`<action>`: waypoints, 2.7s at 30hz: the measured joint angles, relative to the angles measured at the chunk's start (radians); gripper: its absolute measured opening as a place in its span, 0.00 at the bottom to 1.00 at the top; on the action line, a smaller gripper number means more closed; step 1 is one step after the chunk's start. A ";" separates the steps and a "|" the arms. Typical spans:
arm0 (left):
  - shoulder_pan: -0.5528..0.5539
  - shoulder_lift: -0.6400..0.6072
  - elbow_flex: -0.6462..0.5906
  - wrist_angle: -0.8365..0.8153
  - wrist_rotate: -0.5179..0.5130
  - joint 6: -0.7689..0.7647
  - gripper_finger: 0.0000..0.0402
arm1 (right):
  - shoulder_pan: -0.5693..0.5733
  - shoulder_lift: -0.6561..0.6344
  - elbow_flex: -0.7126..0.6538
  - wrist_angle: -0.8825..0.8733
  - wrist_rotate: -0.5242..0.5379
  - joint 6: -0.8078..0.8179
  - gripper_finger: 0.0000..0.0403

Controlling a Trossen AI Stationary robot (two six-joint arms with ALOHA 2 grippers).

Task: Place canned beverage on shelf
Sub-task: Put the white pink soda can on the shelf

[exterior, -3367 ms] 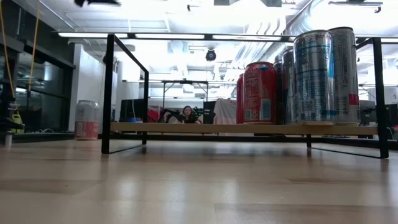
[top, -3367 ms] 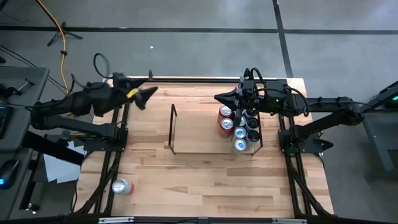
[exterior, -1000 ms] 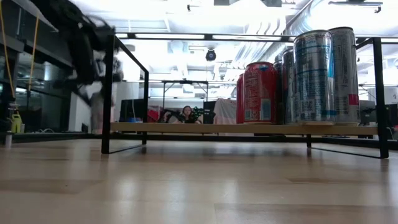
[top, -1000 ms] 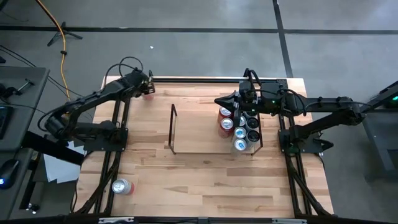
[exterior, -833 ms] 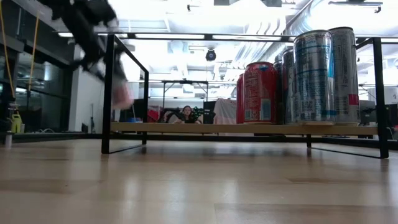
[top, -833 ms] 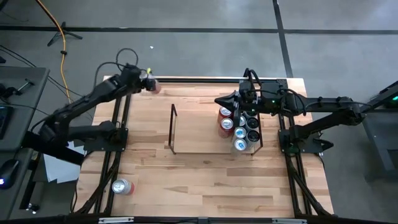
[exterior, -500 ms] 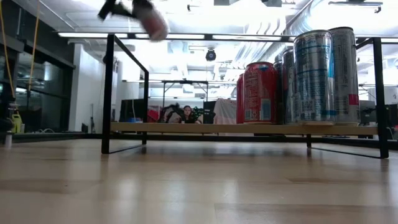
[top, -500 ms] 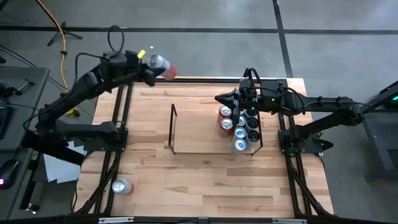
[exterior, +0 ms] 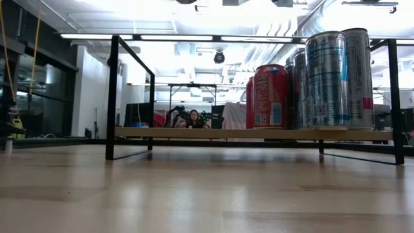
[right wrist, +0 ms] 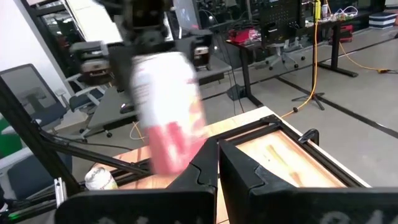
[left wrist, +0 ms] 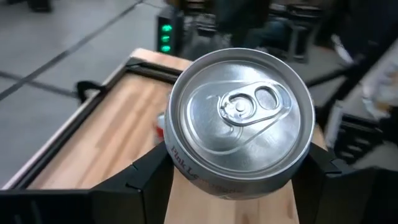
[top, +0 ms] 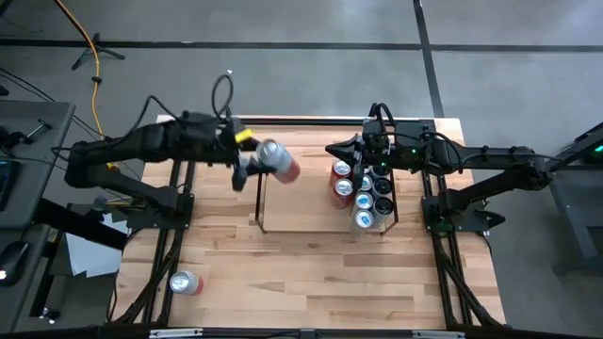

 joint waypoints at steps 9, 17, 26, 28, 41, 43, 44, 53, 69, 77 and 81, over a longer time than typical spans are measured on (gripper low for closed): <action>-0.076 0.096 0.000 0.008 -0.063 0.036 0.52 | 0.000 0.000 0.000 0.001 0.000 0.000 0.00; -0.076 0.121 0.000 0.009 -0.071 0.036 0.52 | 0.000 0.000 0.000 0.001 0.000 0.000 0.00; -0.075 0.121 -0.006 0.007 -0.131 0.029 0.52 | 0.000 0.000 0.000 0.001 0.001 0.000 0.00; -0.076 0.123 -0.035 0.039 -0.136 0.027 0.52 | 0.000 0.000 0.000 0.001 0.001 0.000 0.00; -0.060 0.197 -0.268 0.234 -0.129 -0.019 0.52 | 0.000 0.000 0.000 0.001 0.001 -0.002 0.00; -0.054 0.239 -0.267 0.243 -0.103 -0.024 0.52 | 0.000 0.000 0.000 0.001 0.001 -0.002 0.00; -0.054 0.263 -0.267 0.244 -0.095 -0.024 0.52 | 0.000 0.000 0.000 0.001 0.001 -0.002 0.00; -0.065 0.460 -0.266 0.267 -0.113 -0.007 0.52 | 0.000 0.000 0.000 0.001 0.001 0.007 0.00; -0.108 0.492 -0.267 0.335 -0.143 0.001 0.58 | 0.002 0.000 0.000 0.001 0.001 0.008 0.00; -0.108 0.492 -0.267 0.341 -0.136 0.000 0.59 | 0.002 0.000 0.000 0.001 0.001 0.008 0.00; -0.103 0.492 -0.267 0.342 -0.134 -0.031 0.62 | 0.002 0.000 0.000 0.001 0.001 0.007 0.00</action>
